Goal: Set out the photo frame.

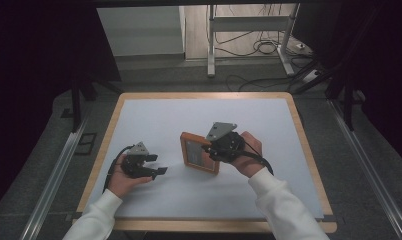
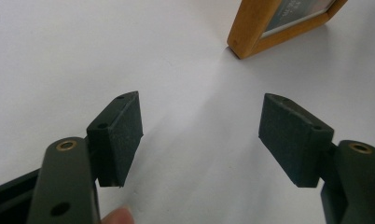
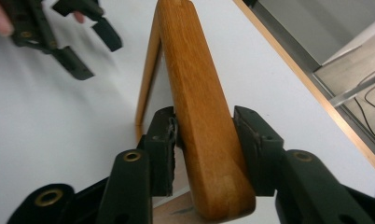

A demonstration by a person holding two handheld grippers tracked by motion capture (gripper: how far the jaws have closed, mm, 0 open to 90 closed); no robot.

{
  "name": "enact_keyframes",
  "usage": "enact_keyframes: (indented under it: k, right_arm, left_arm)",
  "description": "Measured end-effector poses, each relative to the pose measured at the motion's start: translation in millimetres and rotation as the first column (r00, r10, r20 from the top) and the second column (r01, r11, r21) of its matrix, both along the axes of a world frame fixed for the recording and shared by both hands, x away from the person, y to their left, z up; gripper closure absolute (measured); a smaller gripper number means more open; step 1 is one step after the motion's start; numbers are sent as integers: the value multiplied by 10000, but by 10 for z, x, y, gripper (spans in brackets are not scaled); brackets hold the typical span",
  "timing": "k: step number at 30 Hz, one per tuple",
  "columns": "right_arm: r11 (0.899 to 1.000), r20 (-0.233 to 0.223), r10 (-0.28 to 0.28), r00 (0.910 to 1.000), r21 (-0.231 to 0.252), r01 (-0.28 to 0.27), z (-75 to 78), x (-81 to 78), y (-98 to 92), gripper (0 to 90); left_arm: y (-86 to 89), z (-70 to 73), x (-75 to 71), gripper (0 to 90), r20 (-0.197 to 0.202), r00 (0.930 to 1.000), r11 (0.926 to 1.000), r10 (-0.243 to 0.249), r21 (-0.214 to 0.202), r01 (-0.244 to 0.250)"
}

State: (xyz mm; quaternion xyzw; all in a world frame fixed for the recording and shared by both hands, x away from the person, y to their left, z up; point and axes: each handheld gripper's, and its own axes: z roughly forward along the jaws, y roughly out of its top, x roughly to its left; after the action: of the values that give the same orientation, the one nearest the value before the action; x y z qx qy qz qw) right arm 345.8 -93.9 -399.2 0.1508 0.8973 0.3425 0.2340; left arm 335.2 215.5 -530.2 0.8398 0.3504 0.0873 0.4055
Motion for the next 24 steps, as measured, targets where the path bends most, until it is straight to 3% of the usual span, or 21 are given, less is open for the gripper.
enact_keyframes:
  k: [11, 24]
  right_arm:
    - [9967, -96, -788, 9968, 185, 790, -68, 281, -15, 477]
    - [9884, -371, -1488, 9882, 248, 1497, -164, 481, -33, 381]
  left_arm:
    - [-2, 2, -4, 291, 22, 10000, 10000, -14, -8, 14]
    - [-14, -2, -8, 285, -58, 10000, 10000, -44, -39, 44]
